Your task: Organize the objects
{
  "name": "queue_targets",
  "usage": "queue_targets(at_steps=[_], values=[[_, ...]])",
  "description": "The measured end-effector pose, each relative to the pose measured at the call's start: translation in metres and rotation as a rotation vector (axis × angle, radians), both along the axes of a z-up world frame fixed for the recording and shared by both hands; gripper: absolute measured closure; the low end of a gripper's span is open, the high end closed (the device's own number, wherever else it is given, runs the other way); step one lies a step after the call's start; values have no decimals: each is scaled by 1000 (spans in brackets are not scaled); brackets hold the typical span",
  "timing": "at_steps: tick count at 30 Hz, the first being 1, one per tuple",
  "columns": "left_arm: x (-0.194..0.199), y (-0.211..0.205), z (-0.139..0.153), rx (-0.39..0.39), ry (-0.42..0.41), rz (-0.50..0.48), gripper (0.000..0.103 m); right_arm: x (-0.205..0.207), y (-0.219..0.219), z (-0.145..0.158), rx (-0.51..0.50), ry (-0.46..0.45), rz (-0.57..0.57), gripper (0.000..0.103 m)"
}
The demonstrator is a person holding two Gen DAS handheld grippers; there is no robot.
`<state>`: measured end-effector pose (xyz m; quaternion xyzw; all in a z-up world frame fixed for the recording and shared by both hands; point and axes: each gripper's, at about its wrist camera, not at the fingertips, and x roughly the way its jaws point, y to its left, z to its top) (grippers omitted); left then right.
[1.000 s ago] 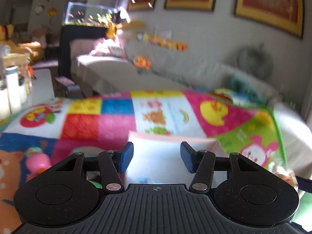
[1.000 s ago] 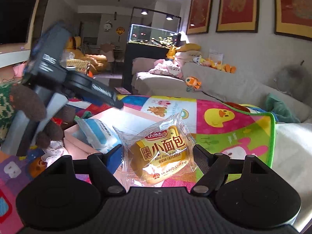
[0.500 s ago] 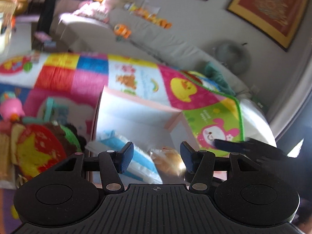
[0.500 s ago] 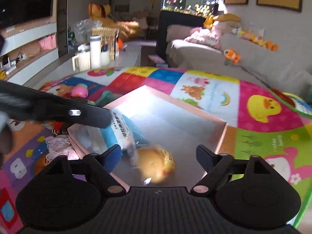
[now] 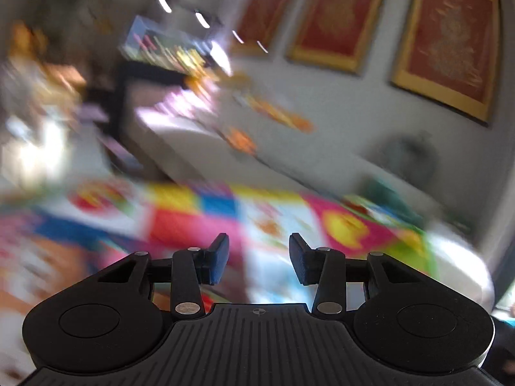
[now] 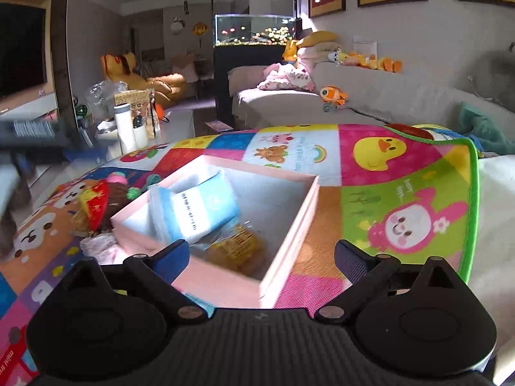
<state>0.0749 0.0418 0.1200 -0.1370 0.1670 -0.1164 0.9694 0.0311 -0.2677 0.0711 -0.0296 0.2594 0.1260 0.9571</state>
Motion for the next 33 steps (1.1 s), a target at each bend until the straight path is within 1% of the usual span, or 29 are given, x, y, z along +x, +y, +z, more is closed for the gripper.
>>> queue_targets(at_steps=[1, 2, 4, 5, 8, 9, 10, 13, 15, 16, 19, 20, 23, 25, 28, 30, 33], values=[[-2, 12, 1, 4, 8, 42, 58, -5, 7, -5, -4, -11, 9, 4], [0, 23, 0, -10, 45, 60, 58, -9, 13, -9, -3, -20, 17, 4], [7, 33, -8, -29, 135, 48, 58, -16, 26, -19, 15, -27, 26, 3], [8, 30, -14, -8, 154, 33, 58, -19, 32, -24, 28, -26, 32, 3], [14, 7, -26, 108, 172, -47, 57, -26, 46, -35, 73, -15, 37, 3], [18, -1, -29, 132, 179, -61, 57, -27, 48, -38, 94, -5, 35, 3], [24, -6, -32, 140, 191, -59, 57, -29, 50, -42, 114, 6, 35, 2], [48, -8, -42, 114, 255, -45, 57, -33, 51, -54, 130, 28, 27, 0], [67, -11, -51, 121, 309, -30, 57, -32, 49, -58, 137, 48, 17, 0], [75, -11, -56, 138, 326, -16, 52, -32, 47, -58, 152, 43, 18, 0], [88, -12, -69, 141, 365, -40, 47, -28, 44, -61, 178, 68, 18, 0], [88, -12, -71, 136, 376, -55, 47, -28, 43, -62, 185, 70, 15, 0], [72, -10, -65, 149, 392, -108, 47, -28, 40, -62, 206, 73, 9, 0], [51, -6, -61, 174, 390, -157, 47, -27, 40, -62, 211, 74, 5, 0], [11, -1, -56, 223, 373, -236, 47, -27, 40, -61, 211, 73, 6, 0], [-14, 2, -55, 242, 360, -281, 47, -26, 41, -61, 209, 75, 5, 0], [-42, -2, -52, 296, 318, -338, 45, -26, 42, -61, 202, 77, 1, 0]])
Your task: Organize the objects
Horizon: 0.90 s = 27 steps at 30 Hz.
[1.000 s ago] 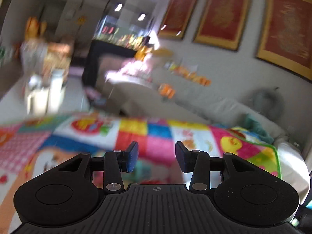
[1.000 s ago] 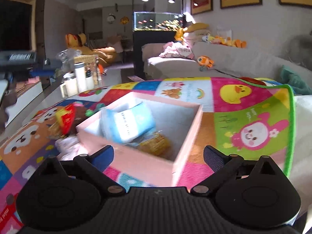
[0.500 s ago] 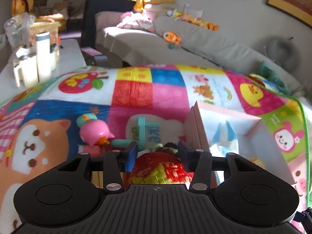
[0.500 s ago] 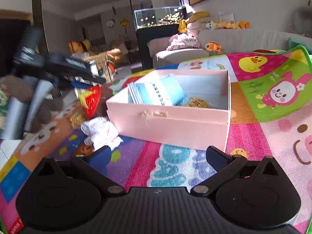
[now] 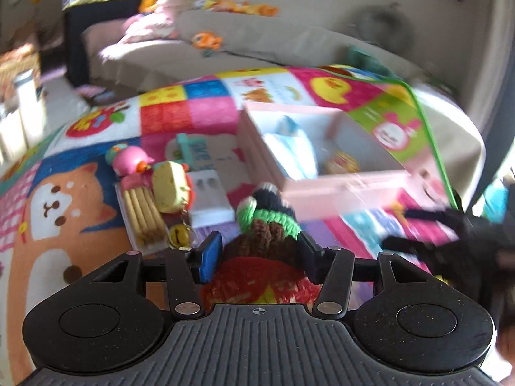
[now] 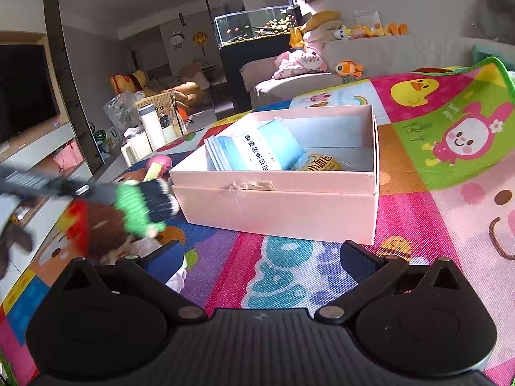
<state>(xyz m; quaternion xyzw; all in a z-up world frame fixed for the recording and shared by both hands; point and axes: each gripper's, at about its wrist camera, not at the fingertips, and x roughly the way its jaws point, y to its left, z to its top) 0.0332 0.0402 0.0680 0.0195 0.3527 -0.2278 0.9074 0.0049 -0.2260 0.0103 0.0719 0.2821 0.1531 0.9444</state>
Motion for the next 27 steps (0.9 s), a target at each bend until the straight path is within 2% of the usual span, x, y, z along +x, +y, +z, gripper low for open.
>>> queue_targets(at_steps=[4, 6, 8, 10, 13, 20, 23, 27], values=[[-8, -25, -8, 118, 37, -78, 44, -1, 4, 0, -25, -3, -7, 0], [-3, -36, -21, 134, 91, -83, 43, -3, 7, 1, -42, -13, -12, 0], [-2, -44, -28, 142, 62, -69, 44, -6, 8, 1, -52, -23, -14, 0], [1, -47, -27, 119, 47, -35, 47, -6, 8, 1, -52, -30, -19, 0], [-1, -37, -19, 33, 35, -12, 50, -4, 6, 0, -44, -21, -20, 0], [-35, 36, 12, -177, -24, 189, 57, -2, 4, -1, -33, -17, -10, 0], [-48, 58, 13, -179, 12, 227, 57, -5, 11, 2, -62, -29, -1, 0], [-58, 62, -2, -94, 105, 216, 57, -19, 40, 19, -95, -98, 128, 0]])
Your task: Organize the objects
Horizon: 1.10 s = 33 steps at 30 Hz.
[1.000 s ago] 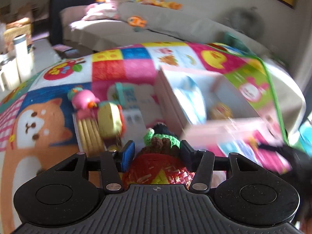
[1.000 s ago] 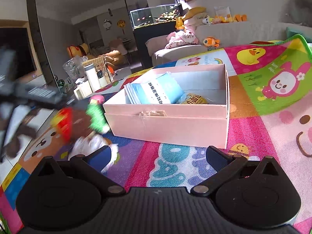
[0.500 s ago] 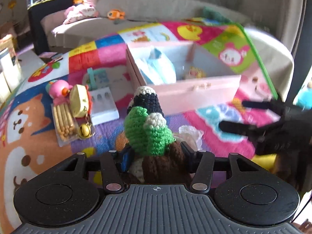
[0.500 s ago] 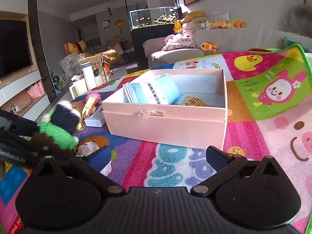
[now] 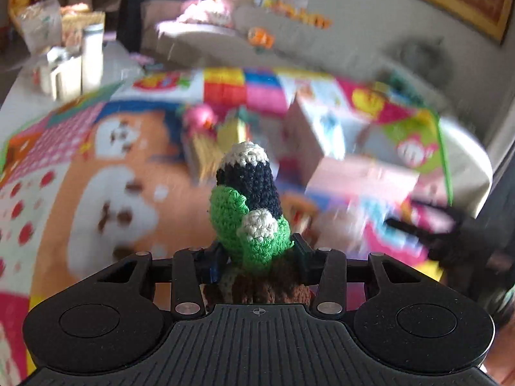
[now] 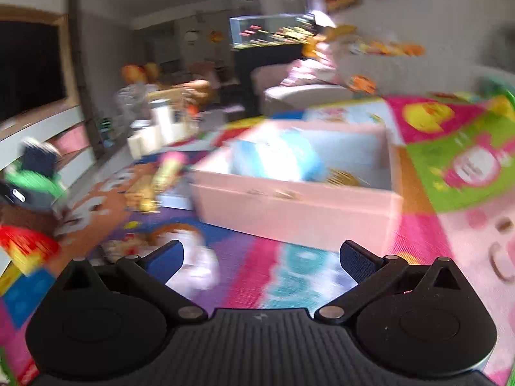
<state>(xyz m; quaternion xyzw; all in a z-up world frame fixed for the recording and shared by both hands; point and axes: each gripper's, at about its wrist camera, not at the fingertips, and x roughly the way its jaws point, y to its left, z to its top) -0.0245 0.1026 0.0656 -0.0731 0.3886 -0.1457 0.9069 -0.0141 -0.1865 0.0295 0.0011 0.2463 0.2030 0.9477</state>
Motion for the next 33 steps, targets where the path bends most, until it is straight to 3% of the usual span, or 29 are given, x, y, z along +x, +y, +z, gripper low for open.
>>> queue_targets(at_steps=[3, 6, 9, 13, 17, 22, 28, 33], values=[[-6, -4, -9, 33, 23, -23, 57, -12, 34, 11, -61, -65, 122, 0], [-9, -3, -17, 25, 11, -20, 56, -16, 67, 12, -134, -70, 235, 0], [-9, -10, -24, 34, -16, -14, 54, -16, 88, 5, -218, -55, 257, 0], [-10, -26, -30, 53, -70, -50, 53, -3, 75, -3, -243, -5, 136, 0], [-8, -44, -29, 23, -90, -125, 52, 4, 41, -9, -244, 40, -27, 0], [-19, -80, -24, 170, -136, -238, 52, 10, 1, -24, -194, 120, -142, 0], [-23, -61, -1, 13, -128, -223, 52, 13, -14, -29, -117, 142, -164, 0], [-24, -58, 10, 50, -134, -196, 53, 9, -16, -25, -97, 124, -156, 0]])
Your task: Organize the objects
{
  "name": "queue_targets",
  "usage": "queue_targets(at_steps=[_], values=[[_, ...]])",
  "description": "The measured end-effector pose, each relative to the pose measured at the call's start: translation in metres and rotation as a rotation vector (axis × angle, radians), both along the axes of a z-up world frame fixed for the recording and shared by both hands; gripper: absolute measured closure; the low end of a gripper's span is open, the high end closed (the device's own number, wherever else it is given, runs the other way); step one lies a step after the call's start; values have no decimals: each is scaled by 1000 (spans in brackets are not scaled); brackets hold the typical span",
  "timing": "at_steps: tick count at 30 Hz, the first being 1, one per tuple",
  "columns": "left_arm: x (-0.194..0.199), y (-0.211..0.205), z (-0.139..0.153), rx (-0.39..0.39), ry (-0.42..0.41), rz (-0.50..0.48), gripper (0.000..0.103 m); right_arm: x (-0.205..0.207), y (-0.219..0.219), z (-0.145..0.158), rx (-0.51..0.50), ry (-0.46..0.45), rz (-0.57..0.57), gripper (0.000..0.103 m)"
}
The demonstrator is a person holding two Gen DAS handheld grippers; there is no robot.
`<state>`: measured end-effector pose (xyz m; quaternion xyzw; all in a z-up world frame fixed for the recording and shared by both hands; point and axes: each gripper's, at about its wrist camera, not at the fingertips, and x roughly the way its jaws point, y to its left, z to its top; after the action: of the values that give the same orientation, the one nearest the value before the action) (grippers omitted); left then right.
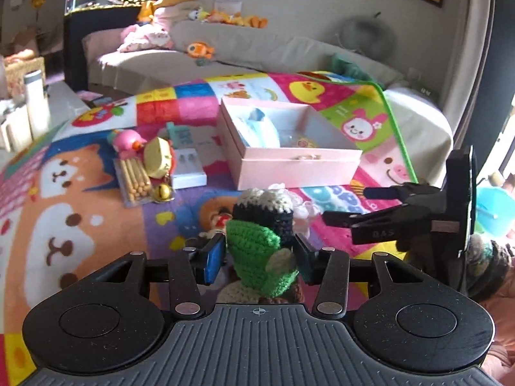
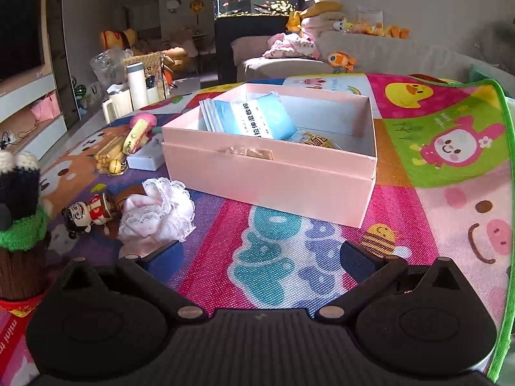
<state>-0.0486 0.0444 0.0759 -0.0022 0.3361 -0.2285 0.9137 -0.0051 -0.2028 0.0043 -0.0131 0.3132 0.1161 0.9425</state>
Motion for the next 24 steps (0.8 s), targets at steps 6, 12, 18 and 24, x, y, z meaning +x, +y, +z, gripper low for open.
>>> queue_targets(at_steps=[6, 12, 18, 24], values=[[-8, -18, 19, -37, -125, -30, 53, -3, -5, 3, 27, -18, -12, 0], [-4, -4, 34, 26, -146, 38, 52, -5, -8, 4, 49, -32, -20, 0], [21, 23, -27, 246, 136, 172, 53, -6, -10, 5, 62, -41, -21, 0], [20, 13, -48, 261, 178, 139, 51, -6, -11, 6, 71, -43, -32, 0]])
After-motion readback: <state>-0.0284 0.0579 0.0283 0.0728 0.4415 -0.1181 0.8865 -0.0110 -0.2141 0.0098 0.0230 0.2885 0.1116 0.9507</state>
